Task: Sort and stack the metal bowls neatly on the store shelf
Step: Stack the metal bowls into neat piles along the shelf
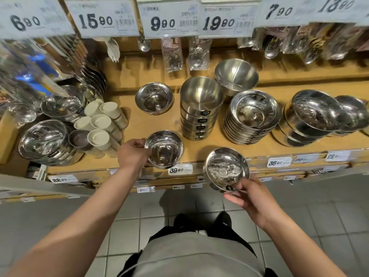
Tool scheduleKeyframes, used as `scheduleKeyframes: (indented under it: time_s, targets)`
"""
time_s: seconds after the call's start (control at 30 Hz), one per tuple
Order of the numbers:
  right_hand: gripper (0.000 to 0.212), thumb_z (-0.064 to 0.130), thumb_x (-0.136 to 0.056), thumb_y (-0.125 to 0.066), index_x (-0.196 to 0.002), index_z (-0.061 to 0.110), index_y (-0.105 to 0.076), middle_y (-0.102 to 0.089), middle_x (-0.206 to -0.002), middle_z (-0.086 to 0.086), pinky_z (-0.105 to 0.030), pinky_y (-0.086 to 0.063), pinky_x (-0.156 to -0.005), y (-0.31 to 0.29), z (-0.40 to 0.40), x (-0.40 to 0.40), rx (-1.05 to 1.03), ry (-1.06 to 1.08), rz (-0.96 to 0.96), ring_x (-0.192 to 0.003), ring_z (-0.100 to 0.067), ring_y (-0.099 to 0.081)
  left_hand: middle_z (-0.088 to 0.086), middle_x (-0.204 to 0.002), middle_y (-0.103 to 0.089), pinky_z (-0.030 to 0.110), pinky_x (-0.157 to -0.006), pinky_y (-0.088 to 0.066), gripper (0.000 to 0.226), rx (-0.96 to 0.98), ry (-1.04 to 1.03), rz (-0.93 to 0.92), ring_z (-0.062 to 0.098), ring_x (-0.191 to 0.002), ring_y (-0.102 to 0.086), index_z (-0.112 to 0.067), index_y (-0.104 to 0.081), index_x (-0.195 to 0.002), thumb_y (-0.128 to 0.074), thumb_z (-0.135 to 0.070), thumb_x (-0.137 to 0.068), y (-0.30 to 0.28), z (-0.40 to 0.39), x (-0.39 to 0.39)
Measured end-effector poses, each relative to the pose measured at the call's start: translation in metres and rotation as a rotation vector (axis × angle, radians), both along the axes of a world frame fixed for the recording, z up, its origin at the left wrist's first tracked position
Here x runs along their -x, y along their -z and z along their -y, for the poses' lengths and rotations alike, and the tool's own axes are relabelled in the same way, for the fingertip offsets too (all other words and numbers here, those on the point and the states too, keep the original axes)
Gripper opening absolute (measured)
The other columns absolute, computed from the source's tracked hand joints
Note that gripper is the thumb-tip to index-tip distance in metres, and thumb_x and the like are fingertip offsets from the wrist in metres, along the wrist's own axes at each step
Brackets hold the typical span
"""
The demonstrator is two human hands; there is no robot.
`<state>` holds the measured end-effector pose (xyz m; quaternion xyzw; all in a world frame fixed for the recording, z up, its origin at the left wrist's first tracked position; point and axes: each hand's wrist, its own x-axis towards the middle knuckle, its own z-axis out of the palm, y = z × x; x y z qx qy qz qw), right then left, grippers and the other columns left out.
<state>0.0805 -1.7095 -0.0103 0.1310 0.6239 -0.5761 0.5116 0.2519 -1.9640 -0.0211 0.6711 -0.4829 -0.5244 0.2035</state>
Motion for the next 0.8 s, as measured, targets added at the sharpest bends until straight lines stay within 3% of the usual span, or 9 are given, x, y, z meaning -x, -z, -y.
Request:
scheduleKeyframes:
  time_s: [0.07,0.13,0.23,0.33,0.43,0.5,0.57,0.7,0.8]
  targets:
    - [0.027,-0.013,-0.093,-0.042,-0.082,0.010,-0.052,-0.072,-0.062,0.002,-0.030,-0.064,-0.056,-0.001,-0.006,0.005,-0.022,-0.010,-0.025,-0.053,-0.015,-0.071,0.012,-0.101,-0.074,0.047,-0.067,-0.065,0.033,0.024,0.021,0.027,0.032,-0.086,-0.073,-0.020,-0.064,-0.077,-0.076,0.010,-0.074,0.003,0.000,0.000]
    - [0.026,-0.011,-0.094,-0.044,-0.084,0.012,-0.053,-0.070,-0.057,0.005,-0.030,-0.065,-0.060,-0.002,-0.011,0.011,-0.035,0.004,-0.038,-0.050,-0.011,-0.068,0.011,-0.100,-0.073,0.048,-0.074,-0.064,0.032,0.033,0.049,0.056,0.030,-0.083,-0.072,-0.022,-0.063,-0.078,-0.076,0.008,-0.075,0.004,0.002,0.000]
    - [0.025,-0.008,-0.094,-0.046,-0.083,0.013,-0.054,-0.067,-0.054,0.004,-0.030,-0.065,-0.063,-0.003,-0.016,0.020,-0.065,0.049,-0.066,-0.047,-0.009,-0.065,0.009,-0.101,-0.073,0.044,-0.065,-0.065,0.027,-0.007,0.106,0.050,0.027,-0.069,-0.072,-0.021,-0.064,-0.084,-0.078,0.002,-0.081,0.003,0.005,0.001]
    - [0.023,-0.008,-0.094,-0.048,-0.088,0.012,-0.056,-0.072,-0.060,0.002,-0.030,-0.063,-0.066,-0.006,-0.021,0.026,-0.051,0.083,-0.070,-0.050,-0.010,-0.067,0.015,-0.097,-0.073,0.052,-0.076,-0.064,0.020,-0.103,0.194,0.077,0.033,-0.069,-0.071,-0.017,-0.060,-0.103,-0.072,-0.006,-0.090,0.003,0.001,0.000]
    - [0.020,-0.007,-0.095,-0.050,-0.087,0.010,-0.056,-0.075,-0.072,-0.003,-0.029,-0.064,-0.064,-0.007,-0.027,0.032,-0.028,0.108,-0.067,-0.054,-0.013,-0.070,0.020,-0.114,-0.070,0.030,-0.053,-0.062,0.027,-0.166,0.204,0.014,0.034,-0.078,-0.071,-0.019,-0.054,-0.113,-0.063,0.000,-0.096,-0.001,-0.010,0.001]
    - [0.021,-0.007,-0.096,-0.050,-0.085,0.010,-0.056,-0.075,-0.075,-0.005,-0.030,-0.064,-0.065,-0.008,-0.033,0.037,-0.011,0.116,-0.066,-0.055,-0.013,-0.071,0.024,-0.117,-0.067,0.022,-0.048,-0.059,0.029,-0.180,0.179,-0.043,0.028,-0.067,-0.073,-0.016,-0.053,-0.116,-0.057,0.004,-0.097,-0.009,-0.017,0.001]
    - [0.021,-0.008,-0.096,-0.050,-0.088,0.011,-0.055,-0.076,-0.072,-0.004,-0.032,-0.065,-0.068,-0.008,-0.040,0.042,0.006,0.104,-0.062,-0.058,-0.013,-0.071,0.028,-0.111,-0.068,0.022,-0.049,-0.059,0.034,-0.189,0.172,-0.064,0.020,-0.052,-0.072,-0.014,-0.053,-0.124,-0.057,0.005,-0.097,-0.020,-0.026,-0.004]
    - [0.029,-0.014,-0.093,-0.049,-0.111,0.008,-0.052,-0.063,-0.085,-0.017,-0.033,-0.066,-0.067,-0.009,-0.056,0.058,0.105,0.063,-0.034,-0.081,-0.026,-0.064,0.027,-0.095,-0.074,0.023,-0.047,-0.059,0.043,-0.224,0.184,-0.103,0.022,-0.057,-0.074,-0.005,-0.055,-0.132,-0.063,0.008,-0.091,-0.053,-0.054,-0.009]
    - [0.044,-0.016,-0.093,-0.050,-0.130,0.008,-0.047,-0.054,-0.104,-0.024,-0.034,-0.066,-0.065,-0.014,-0.069,0.077,0.156,0.064,0.001,-0.097,-0.033,-0.054,0.022,-0.091,-0.078,0.021,-0.047,-0.058,0.036,-0.210,0.239,-0.161,0.025,-0.065,-0.076,-0.007,-0.067,-0.121,-0.065,0.009,-0.089,-0.086,-0.089,0.017]
